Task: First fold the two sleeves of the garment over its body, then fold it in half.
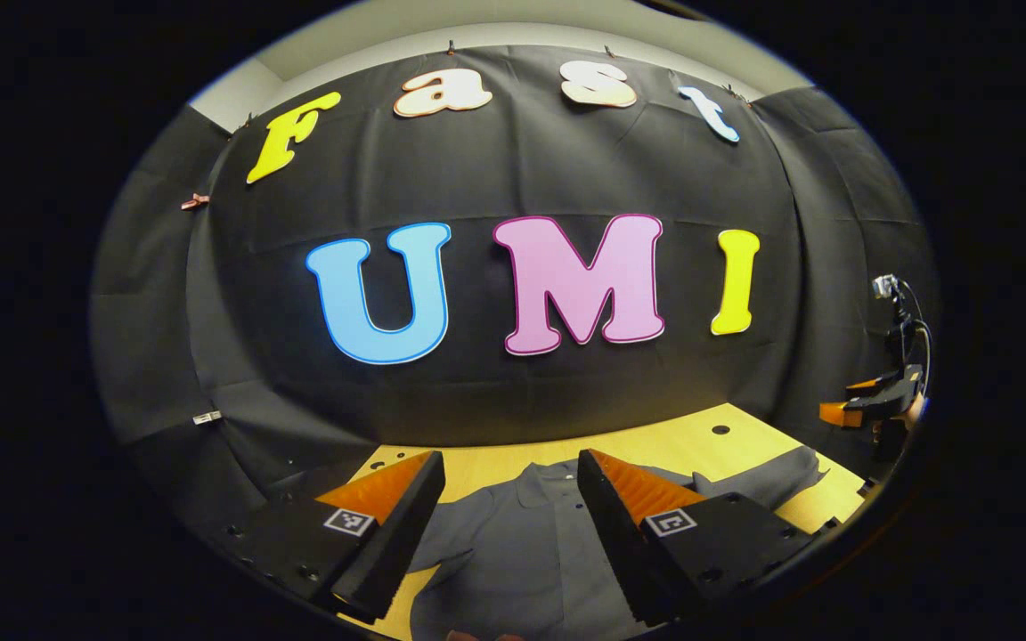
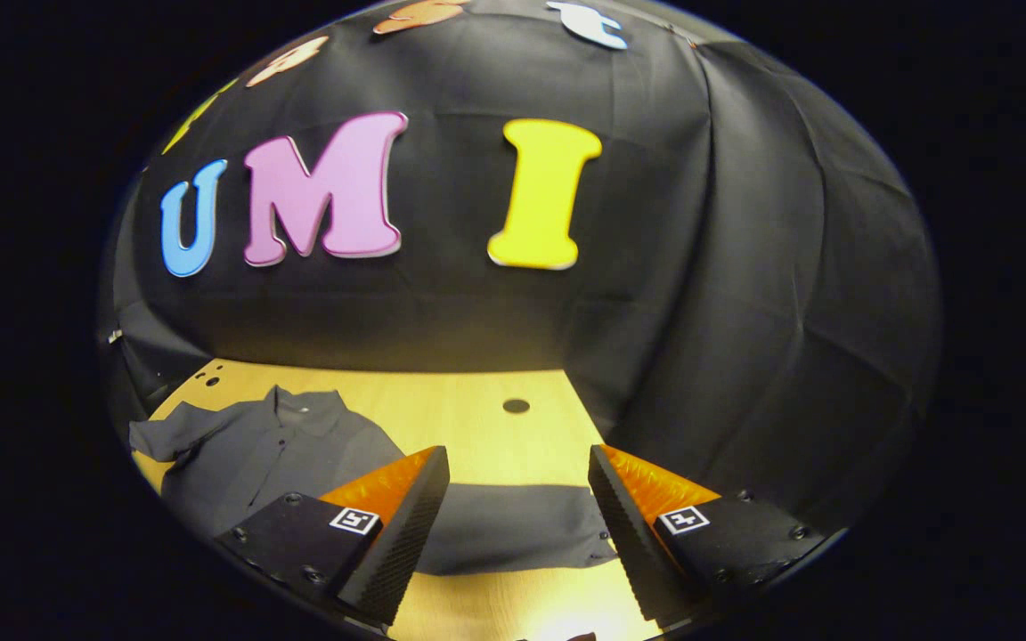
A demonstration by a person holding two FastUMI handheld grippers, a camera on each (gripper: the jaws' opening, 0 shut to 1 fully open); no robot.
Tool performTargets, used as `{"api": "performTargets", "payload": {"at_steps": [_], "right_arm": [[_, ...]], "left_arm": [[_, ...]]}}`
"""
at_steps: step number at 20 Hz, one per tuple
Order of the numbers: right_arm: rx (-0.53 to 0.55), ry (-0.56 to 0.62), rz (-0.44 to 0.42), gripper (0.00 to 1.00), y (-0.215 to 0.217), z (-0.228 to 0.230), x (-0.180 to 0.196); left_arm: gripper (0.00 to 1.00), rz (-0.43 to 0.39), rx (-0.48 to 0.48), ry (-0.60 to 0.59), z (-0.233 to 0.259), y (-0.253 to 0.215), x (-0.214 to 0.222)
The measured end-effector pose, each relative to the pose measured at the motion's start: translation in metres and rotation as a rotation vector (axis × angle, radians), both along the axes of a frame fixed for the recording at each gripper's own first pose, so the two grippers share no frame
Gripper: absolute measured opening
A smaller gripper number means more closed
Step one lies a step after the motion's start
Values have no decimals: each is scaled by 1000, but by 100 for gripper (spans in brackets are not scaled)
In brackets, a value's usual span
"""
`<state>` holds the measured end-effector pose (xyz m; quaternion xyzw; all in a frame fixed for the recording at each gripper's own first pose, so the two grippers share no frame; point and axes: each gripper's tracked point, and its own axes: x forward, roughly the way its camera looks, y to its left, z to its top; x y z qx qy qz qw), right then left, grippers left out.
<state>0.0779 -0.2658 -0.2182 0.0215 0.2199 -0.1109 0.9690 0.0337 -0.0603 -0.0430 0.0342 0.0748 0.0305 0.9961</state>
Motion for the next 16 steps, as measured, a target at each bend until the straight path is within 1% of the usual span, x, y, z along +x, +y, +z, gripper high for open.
{"api": "performTargets", "payload": {"at_steps": [3,6,7,10,14,16], "right_arm": [[24,100,-38,98,-28,-56,3],[6,175,-40,98,-48,-103,9],[2,199,-39,98,-54,-117,12],[23,259,-47,98,-68,-154,14],[67,329,-71,98,-83,-194,7],[105,360,-77,98,-83,-208,2]], "left_arm": [[94,17,12,36,-10,-8,-1],[95,46,23,67,-21,-12,-3],[97,53,32,80,-24,-14,-5],[97,69,55,110,-29,-18,-9],[97,106,34,127,-32,-16,-13],[97,126,42,138,-34,-12,-14]]}}
